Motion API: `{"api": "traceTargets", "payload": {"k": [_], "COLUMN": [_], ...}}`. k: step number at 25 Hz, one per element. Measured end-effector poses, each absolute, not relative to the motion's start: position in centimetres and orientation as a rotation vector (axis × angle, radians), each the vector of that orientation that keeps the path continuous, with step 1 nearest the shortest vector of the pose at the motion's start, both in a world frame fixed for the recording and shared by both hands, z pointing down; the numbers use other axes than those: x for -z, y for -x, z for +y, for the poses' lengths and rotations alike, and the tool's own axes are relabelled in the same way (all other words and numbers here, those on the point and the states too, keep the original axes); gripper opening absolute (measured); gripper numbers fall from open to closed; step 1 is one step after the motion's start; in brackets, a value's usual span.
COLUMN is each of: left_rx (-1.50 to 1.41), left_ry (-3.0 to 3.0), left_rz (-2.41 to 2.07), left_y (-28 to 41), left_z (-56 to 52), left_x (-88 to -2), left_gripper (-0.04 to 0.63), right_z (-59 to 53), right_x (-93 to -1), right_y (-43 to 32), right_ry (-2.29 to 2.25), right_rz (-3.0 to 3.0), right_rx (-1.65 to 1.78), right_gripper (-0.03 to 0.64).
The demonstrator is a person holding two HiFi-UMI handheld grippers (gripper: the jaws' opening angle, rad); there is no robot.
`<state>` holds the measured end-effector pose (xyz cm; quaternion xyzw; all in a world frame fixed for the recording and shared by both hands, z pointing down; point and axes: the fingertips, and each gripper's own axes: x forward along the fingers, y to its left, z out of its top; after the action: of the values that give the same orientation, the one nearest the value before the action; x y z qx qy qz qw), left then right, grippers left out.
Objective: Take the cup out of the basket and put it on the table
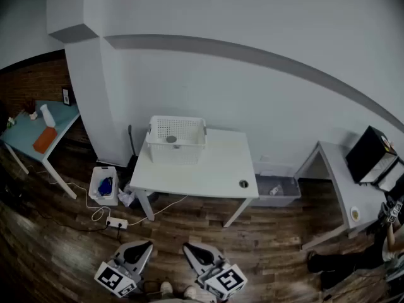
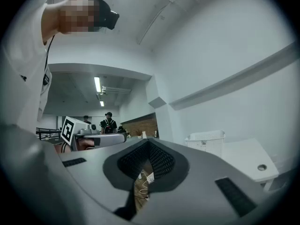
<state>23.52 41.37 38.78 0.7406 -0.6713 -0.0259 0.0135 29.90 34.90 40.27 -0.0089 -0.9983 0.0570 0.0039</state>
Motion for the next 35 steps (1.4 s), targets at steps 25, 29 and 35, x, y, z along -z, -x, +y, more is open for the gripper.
{"api": "traceTargets", "payload": {"k": [25,29,35], "left_rx": [0.044,0.049,0.036], "left_ry": [-2.260,-2.256,-2.270], "left_rz": [-2.129,-2.134,-2.127], "left_y": [-27.5,-27.0,-24.7], "left_z": [39.3,38.7,36.5], "left_x": [-38.8,-39.0,-39.9], "left_gripper": [0.000,0.000,0.000], "right_z": [32.7,32.4,30.1], "right_x": [-40.2,-40.7,-40.9], "right_y": [-33.1,-32.5,-29.9], "right_ry": [0.114,0.126,0.102], "right_rz": [-3.159,-3.153,-3.153], "right_rx": [-0.279,-0.275,-0.250], "right_gripper": [0.009,0.009,0.009]}}
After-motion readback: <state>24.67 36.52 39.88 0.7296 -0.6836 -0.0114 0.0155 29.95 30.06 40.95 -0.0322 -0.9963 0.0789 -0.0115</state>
